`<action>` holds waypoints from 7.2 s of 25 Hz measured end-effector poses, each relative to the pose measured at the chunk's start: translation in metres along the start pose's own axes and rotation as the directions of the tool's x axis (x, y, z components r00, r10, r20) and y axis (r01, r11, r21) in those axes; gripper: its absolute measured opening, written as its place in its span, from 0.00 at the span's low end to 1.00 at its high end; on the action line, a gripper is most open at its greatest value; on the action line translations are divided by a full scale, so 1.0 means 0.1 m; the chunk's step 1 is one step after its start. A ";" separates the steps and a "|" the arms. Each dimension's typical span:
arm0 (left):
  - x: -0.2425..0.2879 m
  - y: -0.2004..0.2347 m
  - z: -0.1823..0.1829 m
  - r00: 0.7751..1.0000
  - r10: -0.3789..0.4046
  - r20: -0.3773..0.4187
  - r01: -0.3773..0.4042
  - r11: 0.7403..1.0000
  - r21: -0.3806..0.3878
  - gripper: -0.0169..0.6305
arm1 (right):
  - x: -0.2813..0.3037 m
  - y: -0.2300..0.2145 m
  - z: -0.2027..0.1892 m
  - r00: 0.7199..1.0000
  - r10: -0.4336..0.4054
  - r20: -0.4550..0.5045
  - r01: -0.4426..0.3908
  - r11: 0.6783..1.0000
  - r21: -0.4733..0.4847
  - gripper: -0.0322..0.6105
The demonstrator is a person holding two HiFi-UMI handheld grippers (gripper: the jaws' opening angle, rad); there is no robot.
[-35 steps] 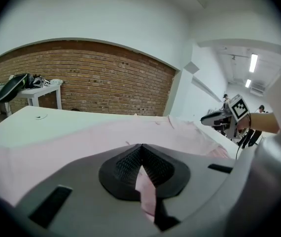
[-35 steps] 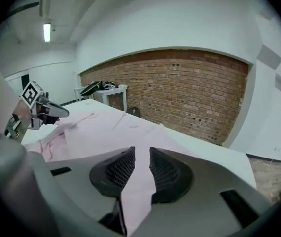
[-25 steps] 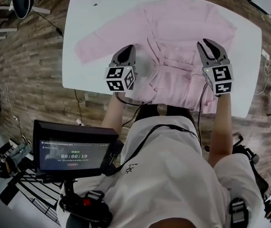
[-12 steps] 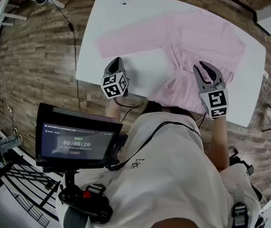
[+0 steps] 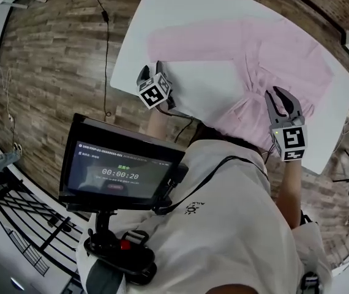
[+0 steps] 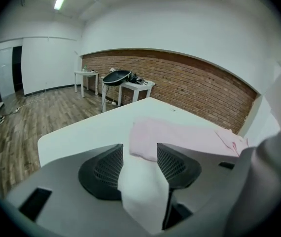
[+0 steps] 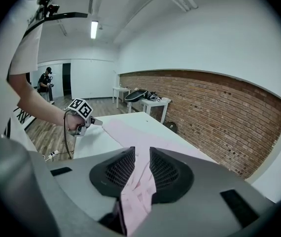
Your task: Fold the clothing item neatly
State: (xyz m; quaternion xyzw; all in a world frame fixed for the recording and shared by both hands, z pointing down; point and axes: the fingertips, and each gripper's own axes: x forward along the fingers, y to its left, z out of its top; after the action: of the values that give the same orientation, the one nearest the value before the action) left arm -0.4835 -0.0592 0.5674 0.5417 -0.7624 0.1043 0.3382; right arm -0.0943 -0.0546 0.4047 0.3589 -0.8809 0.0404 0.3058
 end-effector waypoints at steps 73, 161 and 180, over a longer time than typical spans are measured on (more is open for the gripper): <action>-0.74 -5.59 -0.22 0.780 -0.619 -0.090 0.415 0.404 0.815 0.07 | -1.07 -1.09 -1.45 0.987 -0.159 -0.033 0.162 0.931 0.328 0.06; 0.02 -3.76 -0.58 0.778 -0.572 -0.260 0.585 0.511 0.630 0.30 | 0.17 -1.89 -1.78 0.983 0.024 -0.181 0.012 0.981 0.194 0.19; 0.37 -4.17 -0.94 0.755 -0.519 -0.401 0.644 0.469 0.605 0.30 | 0.47 -2.45 -2.32 0.943 -0.112 -0.315 0.189 0.956 0.224 0.05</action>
State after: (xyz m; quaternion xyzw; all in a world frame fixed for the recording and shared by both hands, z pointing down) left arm -0.0787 -0.2012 0.5750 0.8444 -0.3983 0.3122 0.1759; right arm 0.1584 -0.1968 0.5826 0.4512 -0.7821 0.1817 0.3896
